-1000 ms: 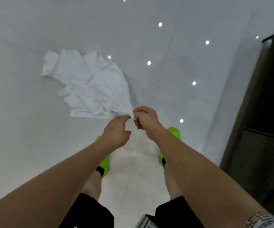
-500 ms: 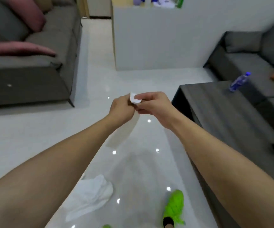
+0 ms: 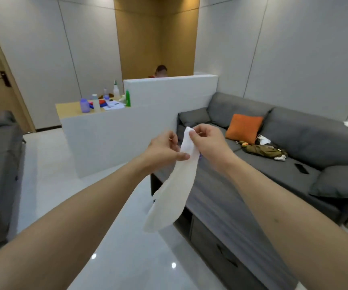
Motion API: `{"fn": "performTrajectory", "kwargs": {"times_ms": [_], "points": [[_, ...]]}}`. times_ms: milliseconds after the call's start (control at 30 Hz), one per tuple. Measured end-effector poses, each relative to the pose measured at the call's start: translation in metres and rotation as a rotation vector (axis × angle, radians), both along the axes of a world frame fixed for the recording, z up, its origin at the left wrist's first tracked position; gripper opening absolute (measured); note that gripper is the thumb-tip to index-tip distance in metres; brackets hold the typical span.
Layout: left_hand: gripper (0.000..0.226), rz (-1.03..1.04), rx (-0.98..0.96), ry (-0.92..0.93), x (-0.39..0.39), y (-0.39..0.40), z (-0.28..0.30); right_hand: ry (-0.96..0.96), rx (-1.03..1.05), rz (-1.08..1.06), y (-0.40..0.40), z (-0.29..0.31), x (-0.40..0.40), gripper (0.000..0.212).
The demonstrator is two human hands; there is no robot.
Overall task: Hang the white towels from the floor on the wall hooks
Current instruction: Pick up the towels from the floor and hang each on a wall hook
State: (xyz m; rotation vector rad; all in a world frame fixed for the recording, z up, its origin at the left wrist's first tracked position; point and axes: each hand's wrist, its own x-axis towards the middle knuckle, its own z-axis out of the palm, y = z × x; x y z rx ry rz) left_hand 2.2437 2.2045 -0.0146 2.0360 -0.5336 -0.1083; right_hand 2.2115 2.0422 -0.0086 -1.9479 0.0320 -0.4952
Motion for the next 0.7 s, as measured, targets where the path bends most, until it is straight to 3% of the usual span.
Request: {"fn": "performTrajectory", "kwargs": {"times_ms": [67, 167, 333, 533, 633, 700], "points": [[0.034, -0.11, 0.018, -0.025, -0.019, -0.059, 0.01, -0.039, -0.032, -0.065, -0.06, 0.007, -0.031, 0.018], [0.005, -0.2, 0.015, -0.092, -0.05, -0.149, 0.016, -0.062, -0.052, -0.188, -0.148, 0.013, -0.08, 0.022], [0.014, -0.294, -0.114, -0.073, -0.107, -0.292, 0.02, -0.042, 0.025, -0.38, -0.274, 0.013, -0.174, 0.041], [0.027, -0.681, -0.173, 0.014, -0.181, -0.435, 0.036, -0.041, 0.157, -0.416, -0.39, 0.018, -0.29, 0.031], [0.035, -0.934, -0.012, 0.076, -0.205, -0.494, 0.028, -0.093, 0.228, -0.545, -0.438, 0.018, -0.324, 0.03], [0.037, -0.938, 0.188, -0.071, -0.215, -0.538, 0.016, -0.148, 0.237, -0.653, -0.467, 0.021, -0.342, 0.048]]}}
